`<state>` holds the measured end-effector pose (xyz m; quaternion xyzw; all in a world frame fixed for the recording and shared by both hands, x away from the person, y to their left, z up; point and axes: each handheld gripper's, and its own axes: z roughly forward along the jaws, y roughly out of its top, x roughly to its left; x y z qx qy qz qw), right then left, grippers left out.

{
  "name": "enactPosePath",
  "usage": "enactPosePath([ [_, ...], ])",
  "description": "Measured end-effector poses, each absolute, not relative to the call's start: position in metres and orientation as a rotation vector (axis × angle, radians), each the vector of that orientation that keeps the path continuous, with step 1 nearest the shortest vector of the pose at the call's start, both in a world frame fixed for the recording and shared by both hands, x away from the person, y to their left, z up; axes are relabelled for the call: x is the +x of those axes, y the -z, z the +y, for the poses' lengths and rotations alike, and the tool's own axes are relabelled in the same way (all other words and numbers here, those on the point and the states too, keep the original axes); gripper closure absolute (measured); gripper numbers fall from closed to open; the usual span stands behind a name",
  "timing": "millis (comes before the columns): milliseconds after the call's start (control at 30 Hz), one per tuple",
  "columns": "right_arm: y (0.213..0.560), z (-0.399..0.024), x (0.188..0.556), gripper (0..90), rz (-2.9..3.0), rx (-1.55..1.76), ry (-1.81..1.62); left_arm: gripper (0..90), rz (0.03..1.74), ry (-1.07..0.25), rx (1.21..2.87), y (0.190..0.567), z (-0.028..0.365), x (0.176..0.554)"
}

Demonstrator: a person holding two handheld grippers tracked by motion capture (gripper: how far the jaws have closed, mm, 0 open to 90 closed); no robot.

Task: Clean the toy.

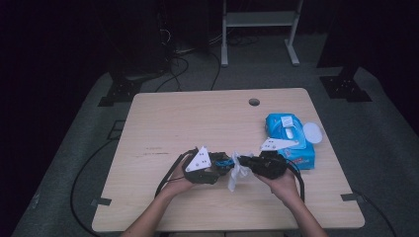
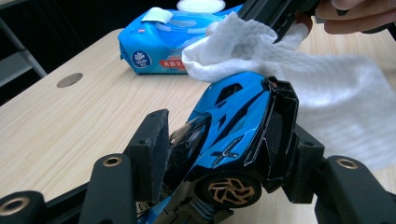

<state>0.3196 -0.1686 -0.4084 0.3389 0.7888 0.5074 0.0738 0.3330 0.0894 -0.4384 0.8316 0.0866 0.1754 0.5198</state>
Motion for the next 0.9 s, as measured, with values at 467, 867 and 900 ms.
enactPosePath([
  [467,0.413,-0.178,0.316,87.8,2.359,1.047,-1.51,35.6,0.135,-0.53,2.05,0.449,0.081,0.321],
  [867,0.414,-0.186,0.315,87.7,2.337,1.069,-1.516,32.1,0.116,-0.557,2.146,0.467,0.071,0.316],
  [900,0.414,-0.186,0.315,87.7,2.335,1.067,-1.517,33.2,0.125,-0.546,2.146,0.469,0.071,0.316],
])
